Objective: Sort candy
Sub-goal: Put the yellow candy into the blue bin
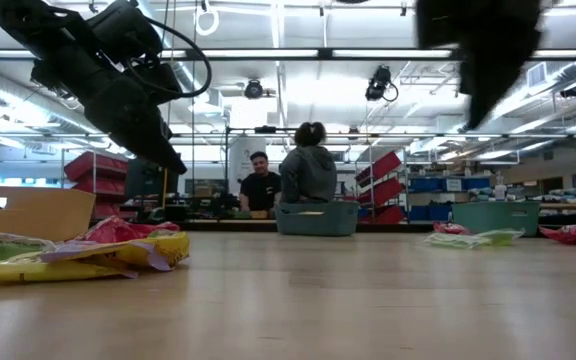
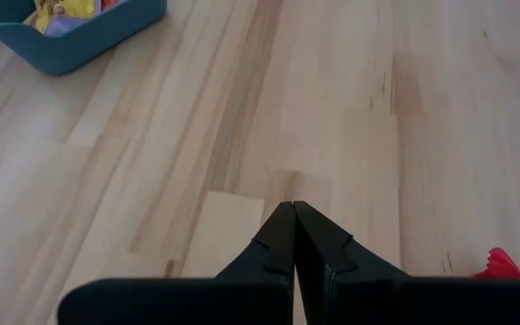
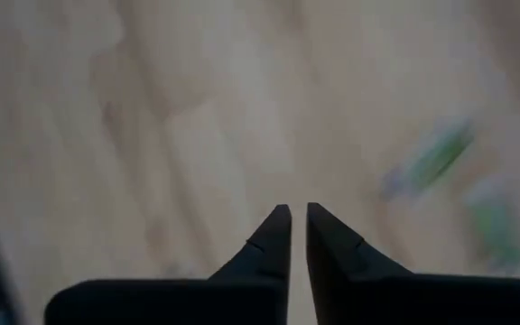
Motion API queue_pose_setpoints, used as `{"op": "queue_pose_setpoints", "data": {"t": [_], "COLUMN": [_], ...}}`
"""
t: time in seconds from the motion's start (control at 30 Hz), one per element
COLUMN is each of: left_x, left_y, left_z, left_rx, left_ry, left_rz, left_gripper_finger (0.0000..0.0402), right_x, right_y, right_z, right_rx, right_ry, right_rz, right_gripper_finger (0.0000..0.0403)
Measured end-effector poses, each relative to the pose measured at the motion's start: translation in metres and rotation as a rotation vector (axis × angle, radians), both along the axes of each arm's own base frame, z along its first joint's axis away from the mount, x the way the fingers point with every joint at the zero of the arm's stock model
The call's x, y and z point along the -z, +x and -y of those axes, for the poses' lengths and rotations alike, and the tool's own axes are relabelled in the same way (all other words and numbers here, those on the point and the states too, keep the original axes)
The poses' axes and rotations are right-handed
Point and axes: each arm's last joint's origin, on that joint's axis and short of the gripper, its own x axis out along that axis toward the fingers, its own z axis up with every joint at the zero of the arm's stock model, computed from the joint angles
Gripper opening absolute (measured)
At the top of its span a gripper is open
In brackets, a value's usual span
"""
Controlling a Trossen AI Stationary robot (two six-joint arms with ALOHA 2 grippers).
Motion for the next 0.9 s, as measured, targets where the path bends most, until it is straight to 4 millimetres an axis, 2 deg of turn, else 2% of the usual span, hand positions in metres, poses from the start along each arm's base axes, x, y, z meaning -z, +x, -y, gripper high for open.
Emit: {"op": "queue_pose_setpoints", "data": {"t": [0.23,0.47,0.63,0.9], "left_x": [0.000,0.000,0.000,0.000], "left_y": [0.000,0.000,0.000,0.000], "left_z": [0.000,0.000,0.000,0.000], "left_rx": [0.001,0.001,0.001,0.001], "left_ry": [0.001,0.002,0.002,0.002], "left_rz": [0.003,0.002,0.002,0.001], "left_gripper_finger": [0.0005,0.0005,0.0005,0.0005], "right_x": [0.034,0.066,0.072,0.084], "right_y": [-0.030,-0.053,-0.062,-0.076], "right_z": [-0.040,-0.058,-0.065,-0.070], "right_rx": [0.015,-0.055,-0.061,-0.050], "right_ry": [0.109,0.272,0.329,0.353], "right_rz": [-0.154,-0.317,-0.380,-0.458], "right_gripper_finger": [0.0105,0.0176,0.0193,0.0190]}}
